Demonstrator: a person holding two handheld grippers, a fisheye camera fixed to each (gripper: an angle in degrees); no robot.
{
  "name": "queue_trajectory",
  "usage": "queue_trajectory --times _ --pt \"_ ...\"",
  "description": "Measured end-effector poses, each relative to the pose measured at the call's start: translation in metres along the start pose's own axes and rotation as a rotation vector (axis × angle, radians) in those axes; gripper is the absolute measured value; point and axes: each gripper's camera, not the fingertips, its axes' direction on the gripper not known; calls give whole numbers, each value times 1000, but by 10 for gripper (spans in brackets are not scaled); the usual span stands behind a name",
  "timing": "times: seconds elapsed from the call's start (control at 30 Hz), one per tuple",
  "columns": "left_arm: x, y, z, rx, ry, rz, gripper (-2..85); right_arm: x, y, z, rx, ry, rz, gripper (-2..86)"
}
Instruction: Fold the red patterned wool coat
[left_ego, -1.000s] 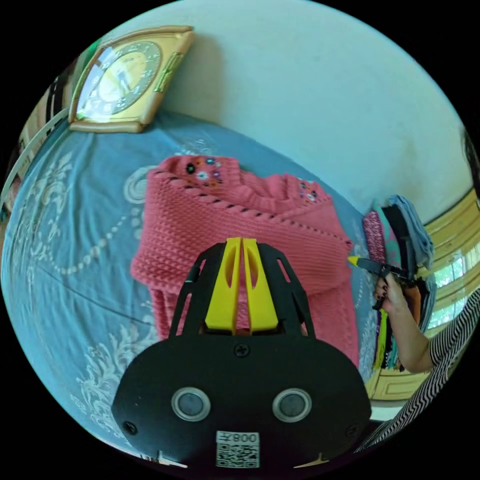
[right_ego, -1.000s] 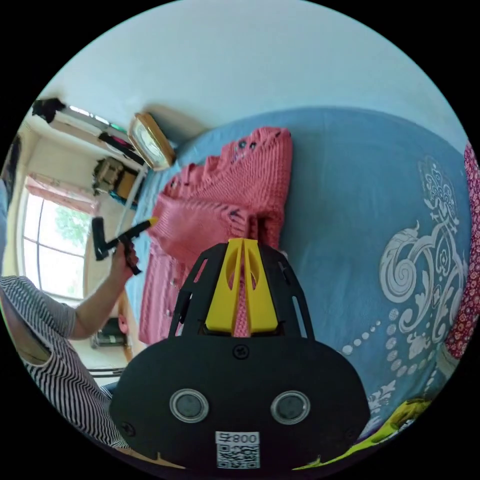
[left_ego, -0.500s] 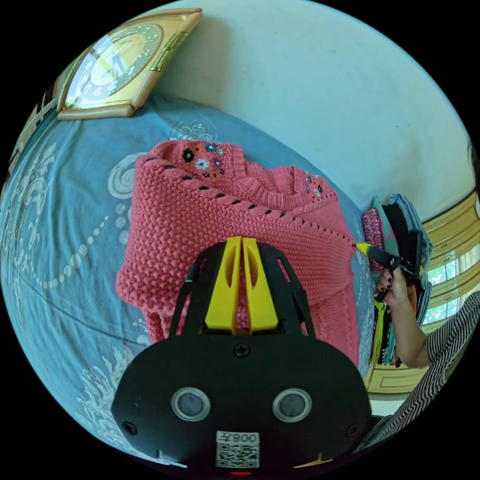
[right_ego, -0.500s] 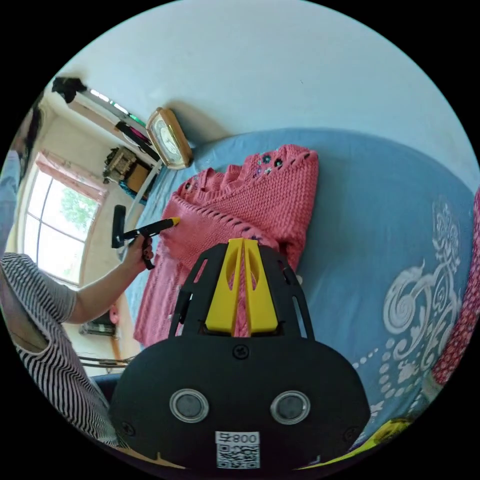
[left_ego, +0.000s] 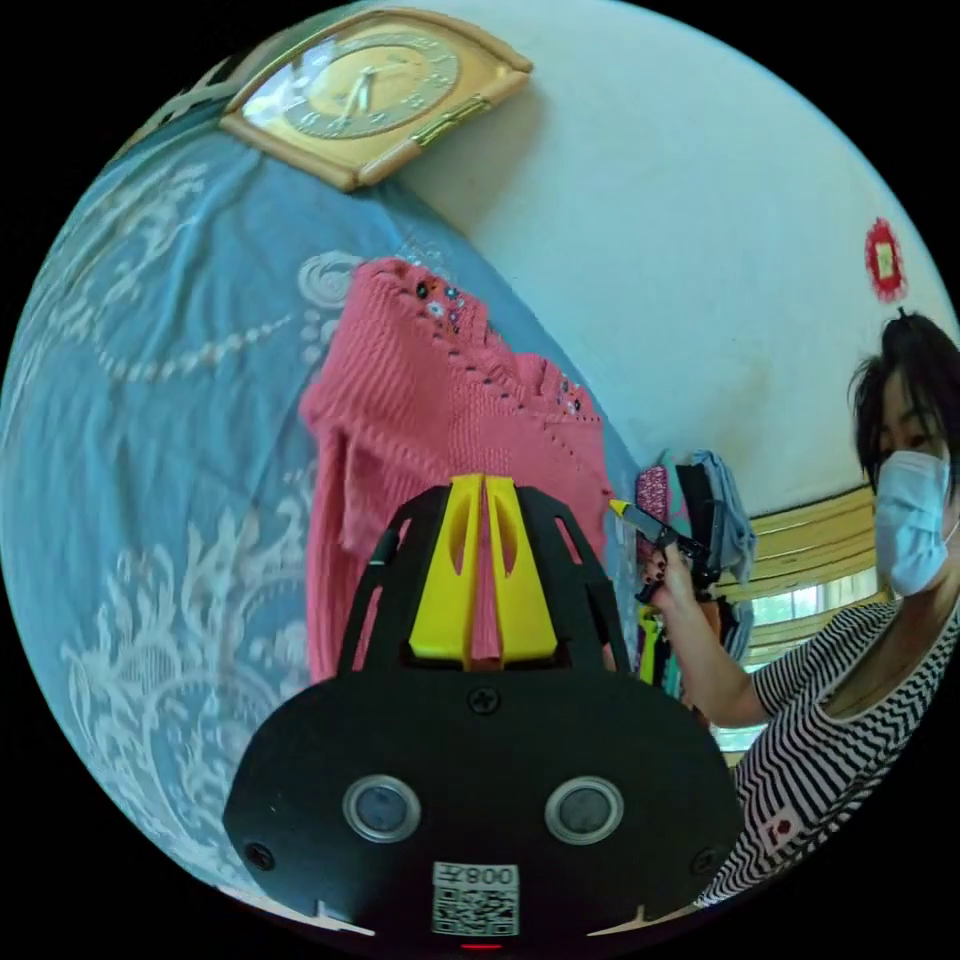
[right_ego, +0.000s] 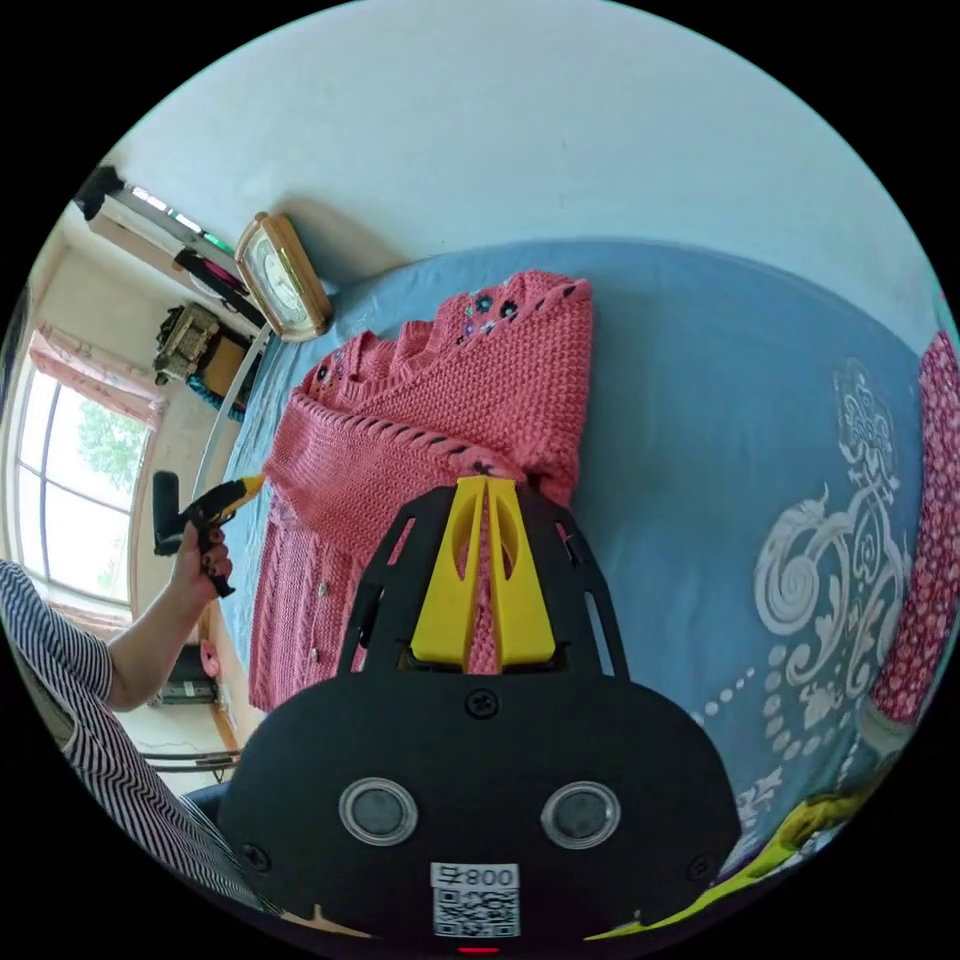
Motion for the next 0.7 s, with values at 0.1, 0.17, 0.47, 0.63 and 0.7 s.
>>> queue_trajectory --times 0.1,0.17,0.47,0.63,0.7 --pt "-33 56 -14 -100 -4 -163 60 6 39 -12 -38 -94 64 1" --pt "-51 102 -31 -164 -65 -259 73 9 68 -18 -90 -139 107 2" --pt "-123 225 -47 -379 -161 -481 106 8 198 -33 -348 -179 286 22" --pt "-154 257 -31 -381 -76 -486 111 3 232 -30 -440 -102 295 59" --pt "-161 266 -23 -406 -69 -461 109 2 239 -31 -424 -99 296 62"
